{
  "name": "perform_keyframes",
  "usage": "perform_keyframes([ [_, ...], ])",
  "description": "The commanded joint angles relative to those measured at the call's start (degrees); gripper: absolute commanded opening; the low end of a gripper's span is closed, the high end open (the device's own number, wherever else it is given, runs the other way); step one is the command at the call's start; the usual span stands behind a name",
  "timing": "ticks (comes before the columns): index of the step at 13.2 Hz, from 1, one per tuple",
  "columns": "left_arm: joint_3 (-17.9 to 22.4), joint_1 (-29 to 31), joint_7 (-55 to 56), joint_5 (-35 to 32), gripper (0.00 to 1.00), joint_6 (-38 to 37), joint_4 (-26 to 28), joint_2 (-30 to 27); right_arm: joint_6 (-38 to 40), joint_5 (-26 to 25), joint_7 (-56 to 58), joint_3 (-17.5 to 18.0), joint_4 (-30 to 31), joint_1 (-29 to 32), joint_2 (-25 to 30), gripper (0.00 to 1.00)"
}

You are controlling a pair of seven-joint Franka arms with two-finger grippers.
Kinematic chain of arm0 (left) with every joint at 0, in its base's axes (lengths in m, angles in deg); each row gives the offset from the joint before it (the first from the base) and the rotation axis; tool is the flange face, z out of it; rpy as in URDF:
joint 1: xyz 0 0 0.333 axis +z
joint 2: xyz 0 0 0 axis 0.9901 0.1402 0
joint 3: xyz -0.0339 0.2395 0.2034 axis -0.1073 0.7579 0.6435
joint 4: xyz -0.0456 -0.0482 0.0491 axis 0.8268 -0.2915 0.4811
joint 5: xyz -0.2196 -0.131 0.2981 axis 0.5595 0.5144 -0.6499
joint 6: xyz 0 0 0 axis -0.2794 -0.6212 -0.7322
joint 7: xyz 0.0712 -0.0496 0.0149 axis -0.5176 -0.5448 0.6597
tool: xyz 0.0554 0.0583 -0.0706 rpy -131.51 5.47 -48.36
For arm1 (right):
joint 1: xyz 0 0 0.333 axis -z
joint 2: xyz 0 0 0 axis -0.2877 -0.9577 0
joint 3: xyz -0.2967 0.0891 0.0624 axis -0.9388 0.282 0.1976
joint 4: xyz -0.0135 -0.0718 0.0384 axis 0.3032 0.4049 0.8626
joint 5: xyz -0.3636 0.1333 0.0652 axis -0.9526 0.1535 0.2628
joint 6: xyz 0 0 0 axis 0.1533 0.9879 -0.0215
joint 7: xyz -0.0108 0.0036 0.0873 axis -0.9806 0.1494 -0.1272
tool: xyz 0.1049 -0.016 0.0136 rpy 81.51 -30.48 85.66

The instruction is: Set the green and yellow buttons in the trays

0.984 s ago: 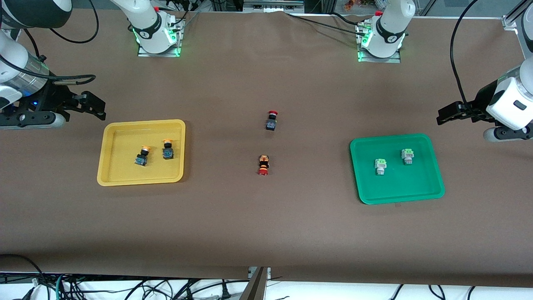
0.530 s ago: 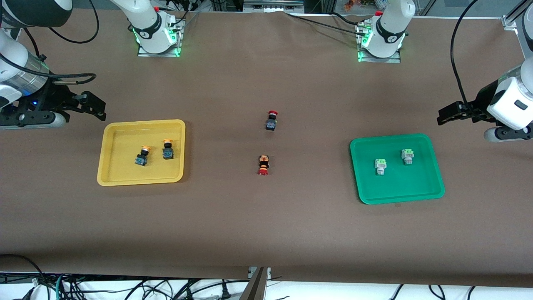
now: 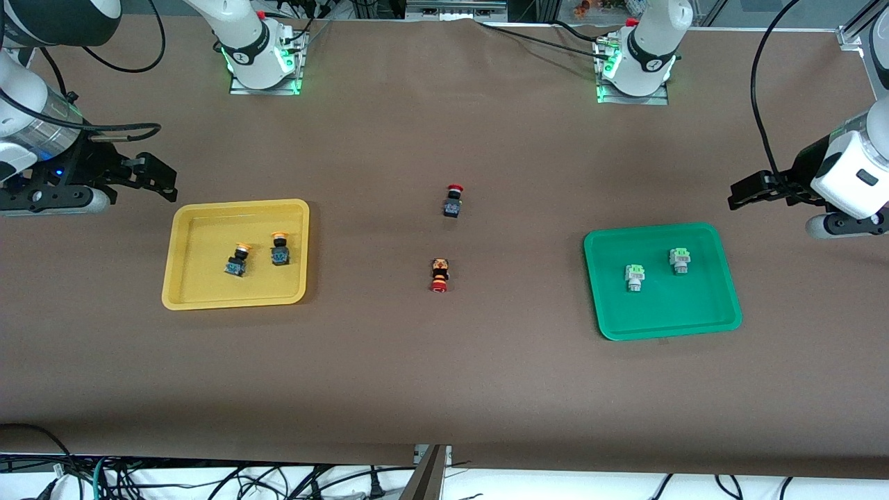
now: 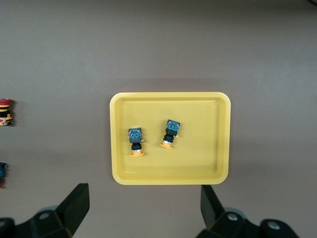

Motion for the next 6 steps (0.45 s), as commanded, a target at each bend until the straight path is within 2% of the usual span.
perform_keyframes([
  [1,0.0,-0.1,-0.4,-0.4,1.0,-1.4,-2.1,0.9,0.8,-0.7,0.0,0.9,-1.3,1.1,-0.6,0.99],
  [6,0.0,-0.1,-0.4,-0.4,1.0,-1.4,-2.1,0.9,0.4,-0.8,-0.4,0.9,-1.4,1.1,-0.6,0.99],
])
